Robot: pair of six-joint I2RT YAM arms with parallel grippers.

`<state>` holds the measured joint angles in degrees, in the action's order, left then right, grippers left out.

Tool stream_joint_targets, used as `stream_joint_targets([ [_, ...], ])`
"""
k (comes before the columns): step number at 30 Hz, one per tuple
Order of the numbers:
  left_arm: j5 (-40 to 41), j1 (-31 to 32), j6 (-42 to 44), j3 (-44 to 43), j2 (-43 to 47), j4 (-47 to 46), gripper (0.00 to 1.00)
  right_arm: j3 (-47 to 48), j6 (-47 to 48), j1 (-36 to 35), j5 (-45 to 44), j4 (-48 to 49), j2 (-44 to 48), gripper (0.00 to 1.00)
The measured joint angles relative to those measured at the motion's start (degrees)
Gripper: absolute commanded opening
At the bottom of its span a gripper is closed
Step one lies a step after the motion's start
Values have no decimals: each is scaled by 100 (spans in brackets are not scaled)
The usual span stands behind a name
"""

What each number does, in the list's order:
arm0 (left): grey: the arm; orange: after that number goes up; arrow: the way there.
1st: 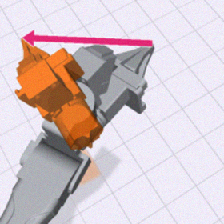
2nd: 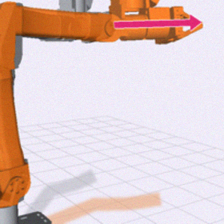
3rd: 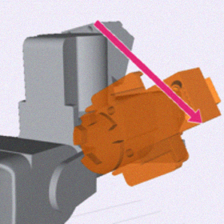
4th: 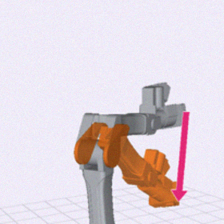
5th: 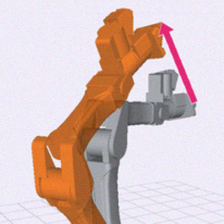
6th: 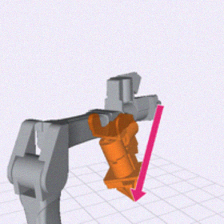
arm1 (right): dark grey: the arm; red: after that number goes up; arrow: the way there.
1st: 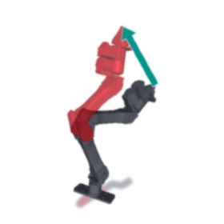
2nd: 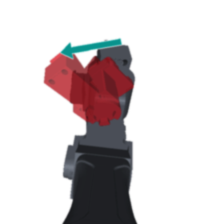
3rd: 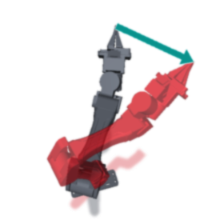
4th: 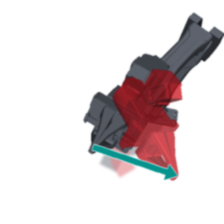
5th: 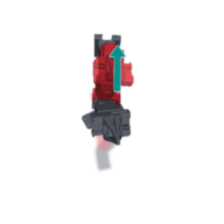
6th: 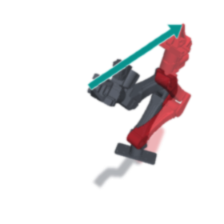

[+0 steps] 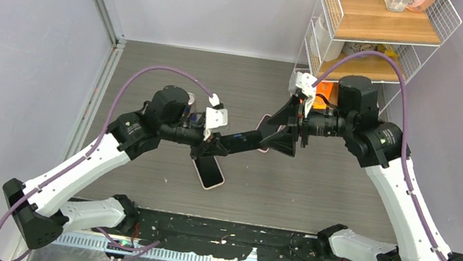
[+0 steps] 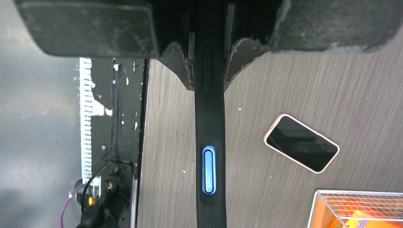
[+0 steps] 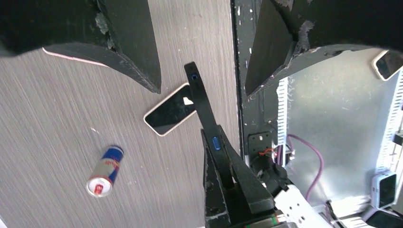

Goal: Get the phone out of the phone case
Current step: Remove the phone case from the phone.

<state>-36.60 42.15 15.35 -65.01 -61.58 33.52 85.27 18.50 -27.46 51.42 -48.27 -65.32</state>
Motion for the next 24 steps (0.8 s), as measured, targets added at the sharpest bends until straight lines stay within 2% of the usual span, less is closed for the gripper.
stream_joint_targets([
  [6, -146, -90, -590, 2, 37, -380, 0, 15, -411, 11, 671, 481, -339, 66],
  [10, -313, -103, -863, 13, 37, -592, 0, 46, -566, 17, 984, 592, -660, 57],
  [13, -409, -103, -951, 50, 37, -713, 0, 46, -647, 20, 1154, 634, -807, 50],
  [19, -516, -103, -1025, 168, 37, -758, 0, 46, -710, 22, 1462, 682, -850, 47],
  [24, -553, -103, -1023, 214, 37, -761, 0, 46, -732, 22, 1591, 717, -850, 37],
])
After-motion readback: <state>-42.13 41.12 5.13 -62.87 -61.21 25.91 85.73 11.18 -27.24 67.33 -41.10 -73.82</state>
